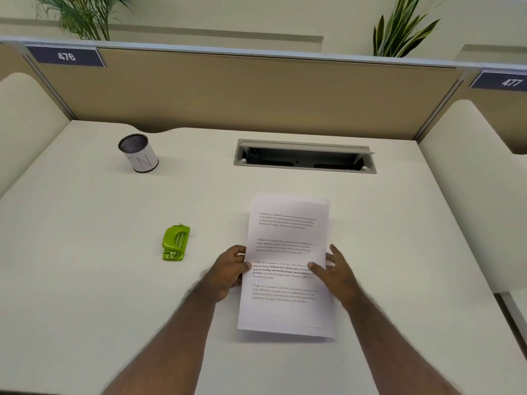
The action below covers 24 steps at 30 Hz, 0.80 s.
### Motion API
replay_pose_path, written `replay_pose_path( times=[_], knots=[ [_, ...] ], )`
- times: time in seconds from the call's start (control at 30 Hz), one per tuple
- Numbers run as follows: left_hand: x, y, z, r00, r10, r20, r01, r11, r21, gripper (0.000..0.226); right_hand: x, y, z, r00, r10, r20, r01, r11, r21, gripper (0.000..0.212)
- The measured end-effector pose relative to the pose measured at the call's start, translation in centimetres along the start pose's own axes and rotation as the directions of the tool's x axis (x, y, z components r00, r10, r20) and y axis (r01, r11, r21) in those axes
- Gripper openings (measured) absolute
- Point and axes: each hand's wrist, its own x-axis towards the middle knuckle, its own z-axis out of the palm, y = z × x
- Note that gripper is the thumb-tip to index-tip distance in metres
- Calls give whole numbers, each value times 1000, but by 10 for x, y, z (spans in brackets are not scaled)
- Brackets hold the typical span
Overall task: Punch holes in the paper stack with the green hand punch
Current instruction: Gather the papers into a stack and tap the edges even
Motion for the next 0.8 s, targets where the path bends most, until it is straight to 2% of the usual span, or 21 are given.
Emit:
replay_pose_path(
  times=[0.07,0.13,0.23,0.3,0.4,0.5,0.67,0.8],
  knots=[
    [-2,2,-6,1000,9,29,-8,1000,-20,25,4,-2,-12,992,100,81,-113,978,178,94],
    [-5,4,-11,999,12,47,-10,999,-34,26,6,-1,-27,971,163,177,-204,946,251,81],
    [-7,9,-14,997,7,71,-7,1000,4,27,8,4,-37,923,100,373,-218,932,290,45],
    [-8,15,-12,996,4,86,-8,999,47,31,4,1,-36,909,34,415,-186,925,332,40],
    [-12,34,-10,990,55,126,-62,997,52,39,-3,-15,-34,940,-90,328,-33,936,351,28],
    [-20,63,-7,961,213,177,-213,977,-22,37,-11,-42,-36,952,-220,215,136,928,346,10],
    [-29,107,-4,907,408,107,-405,913,-50,30,-23,-81,-43,905,-410,114,345,863,369,15],
    [-32,114,-2,877,466,114,-468,884,-14,21,-22,-88,-43,893,-439,93,377,846,376,17]
  ],
)
